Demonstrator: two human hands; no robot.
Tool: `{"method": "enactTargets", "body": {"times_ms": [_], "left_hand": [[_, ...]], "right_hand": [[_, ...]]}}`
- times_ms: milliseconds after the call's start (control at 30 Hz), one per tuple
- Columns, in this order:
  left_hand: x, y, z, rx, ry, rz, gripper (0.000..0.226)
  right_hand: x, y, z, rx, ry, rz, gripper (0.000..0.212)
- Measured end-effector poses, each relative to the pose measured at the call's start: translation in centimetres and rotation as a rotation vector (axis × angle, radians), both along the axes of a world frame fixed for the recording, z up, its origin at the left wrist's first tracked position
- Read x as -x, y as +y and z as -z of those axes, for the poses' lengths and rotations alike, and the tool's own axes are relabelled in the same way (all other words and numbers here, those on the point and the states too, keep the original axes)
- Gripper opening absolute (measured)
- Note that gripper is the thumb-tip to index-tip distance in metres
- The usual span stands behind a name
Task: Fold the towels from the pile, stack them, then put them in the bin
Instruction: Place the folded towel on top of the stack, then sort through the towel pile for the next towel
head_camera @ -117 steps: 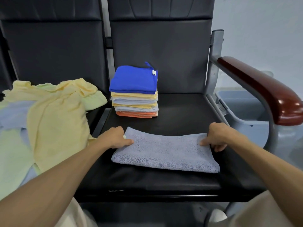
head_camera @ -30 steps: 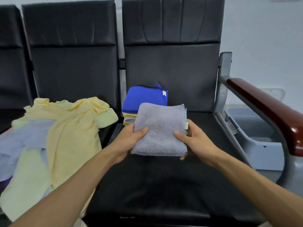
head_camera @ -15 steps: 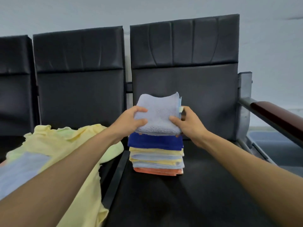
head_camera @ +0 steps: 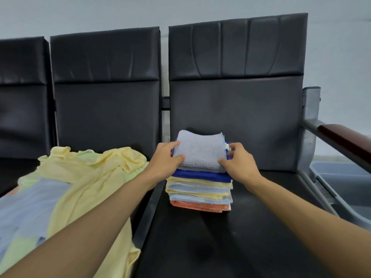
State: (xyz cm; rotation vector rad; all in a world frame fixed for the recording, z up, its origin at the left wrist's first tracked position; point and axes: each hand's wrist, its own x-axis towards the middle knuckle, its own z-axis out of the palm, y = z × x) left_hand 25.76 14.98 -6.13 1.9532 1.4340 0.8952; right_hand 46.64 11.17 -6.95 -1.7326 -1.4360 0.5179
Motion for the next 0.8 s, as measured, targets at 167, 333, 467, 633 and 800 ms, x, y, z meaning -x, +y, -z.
{"method": "enactTargets", "body": {"times_ms": [167,333,467,633,800], "left_hand": [[4.5,-5.4,-0.4,-0.035,-0.042,-0.105,0.041],[12.6,-11.0,-2.3,0.084,-0.427,-0.296,0.025],[18.3,-13.5,-0.7,-0.068,-0.163,-0.502,0.026],[22.7,-14.4,4.8,-0.073,0.176,-0.522,0.028],[22.1,-14.3,4.9,-0.113,0.354,-0.542,0.040]], "right_hand": [[3.6,-3.4,-0.7,-0.111,-0.232,-0.022,0.046],[9.7,-6.2,-1.0,-0.105,-0.187,-0.272,0.030],[13.8,-7.9,-1.5,-0.029,-0.212,-0.431,0.021],[18.8,-8.2,-0.5,0.116,-0.264,-0.583,0.014],[22.9,-7.4,1.2,0.207,-0.209,-0.655,0.018]]}}
